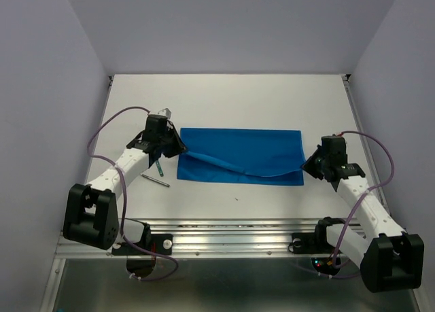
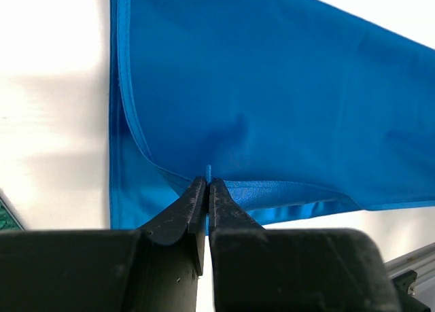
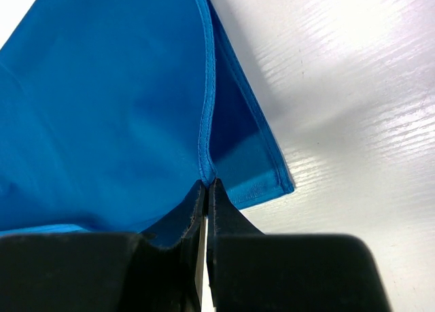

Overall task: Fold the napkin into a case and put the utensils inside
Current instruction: Fold and flatten the napkin at the center of the board.

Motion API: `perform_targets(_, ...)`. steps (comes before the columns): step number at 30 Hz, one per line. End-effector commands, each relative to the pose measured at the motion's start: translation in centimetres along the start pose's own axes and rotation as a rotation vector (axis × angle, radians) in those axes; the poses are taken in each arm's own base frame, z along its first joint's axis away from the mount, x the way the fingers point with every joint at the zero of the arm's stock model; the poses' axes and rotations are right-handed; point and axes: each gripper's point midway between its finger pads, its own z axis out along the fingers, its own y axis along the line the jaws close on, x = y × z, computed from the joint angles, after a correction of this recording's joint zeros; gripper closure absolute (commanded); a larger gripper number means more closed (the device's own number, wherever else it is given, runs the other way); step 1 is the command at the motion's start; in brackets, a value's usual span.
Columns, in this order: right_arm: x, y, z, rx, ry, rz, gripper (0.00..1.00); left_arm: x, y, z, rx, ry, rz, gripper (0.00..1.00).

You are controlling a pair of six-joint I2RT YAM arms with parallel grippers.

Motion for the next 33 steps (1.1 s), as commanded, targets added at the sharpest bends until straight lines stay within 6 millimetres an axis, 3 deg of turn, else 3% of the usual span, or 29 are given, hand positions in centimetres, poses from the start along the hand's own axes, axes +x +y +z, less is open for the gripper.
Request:
perform_targets(1, 0.5, -0.6, 0.1, 0.016, 0.003, 0.022, 0.99, 0.7, -0.2, -0.1, 0.023, 0.001, -0.009, 1.0)
perform_targets(11, 2.1, -1.8, 0.8, 0.035, 0.039, 0.028, 0.99, 2.4, 2.3, 1.2, -0.061, 0.03, -0.04, 1.0)
perform_targets(22, 2.5, -2.3, 1.1, 0.055, 0.05, 0.033, 0.98, 3.2, 3.6, 1.6, -0.121, 0.045, -0.085, 1.0)
perform_targets(24, 2.7, -2.3, 1.2, 0.056, 0.057, 0.033, 0.88, 3.5, 3.6, 1.7, -0.127, 0.065, -0.088, 0.98)
perform_targets(25, 2.8, -2.3, 1.2, 0.053, 0.062, 0.032, 0.74, 3.7, 3.8, 1.8, -0.136, 0.075, -0.094, 0.89)
perform_targets(26, 2.9, -2.3, 1.3, 0.052, 0.065, 0.033, 0.66, 3.8, 3.8, 1.8, -0.141, 0.081, -0.1, 0.89)
perform_targets(27, 2.8, -2.2, 1.2, 0.048, 0.063, 0.033, 0.45, 3.9, 4.0, 1.7, -0.148, 0.085, -0.109, 0.65)
perform_targets(28, 2.8, -2.2, 1.2, 0.047, 0.064, 0.032, 0.37, 4.0, 4.1, 1.7, -0.153, 0.087, -0.11, 0.64)
perform_targets(29, 2.7, -2.1, 1.2, 0.048, 0.06, 0.032, 0.34, 3.9, 3.9, 1.4, -0.153, 0.082, -0.114, 0.51)
perform_targets(30, 2.6, -2.2, 1.2, 0.05, 0.056, 0.03, 0.32, 3.6, 4.0, 1.3, -0.161, 0.069, -0.117, 0.45)
perform_targets(33, 2.1, -2.1, 1.0, 0.061, 0.044, 0.027, 0.27, 2.1, 3.7, 0.4, -0.178, 0.025, -0.112, 0.33)
